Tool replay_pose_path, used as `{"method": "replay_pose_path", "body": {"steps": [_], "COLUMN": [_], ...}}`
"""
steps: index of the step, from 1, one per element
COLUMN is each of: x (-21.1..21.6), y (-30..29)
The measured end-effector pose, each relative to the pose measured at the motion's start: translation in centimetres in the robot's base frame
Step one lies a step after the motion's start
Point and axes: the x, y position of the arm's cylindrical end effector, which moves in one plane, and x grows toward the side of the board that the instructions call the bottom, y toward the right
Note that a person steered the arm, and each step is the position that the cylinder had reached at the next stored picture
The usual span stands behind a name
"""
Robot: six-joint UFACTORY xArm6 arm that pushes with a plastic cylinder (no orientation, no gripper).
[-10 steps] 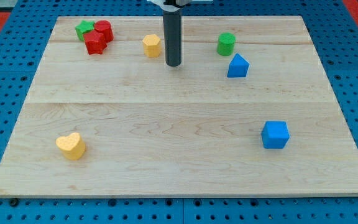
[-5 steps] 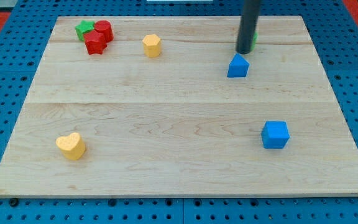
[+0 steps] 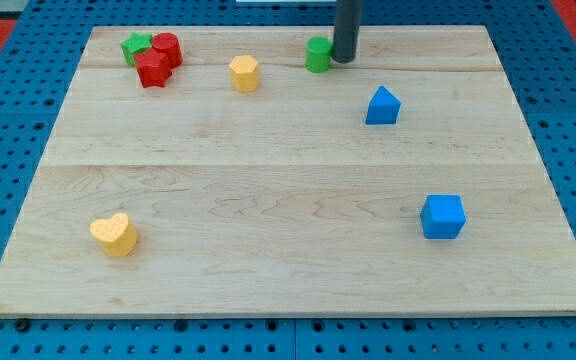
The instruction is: Push green circle closer to red circle
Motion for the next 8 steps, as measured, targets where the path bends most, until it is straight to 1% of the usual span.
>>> {"method": "replay_pose_path", "body": {"steps": [1, 2, 3, 4, 5, 6, 8], "x": [-1.0, -1.0, -1.2, -1.1, 0.3, 2.0, 3.1], "y": [-4.1, -10.1, -14.5, -14.8, -14.8, -16.2, -5.2]}}
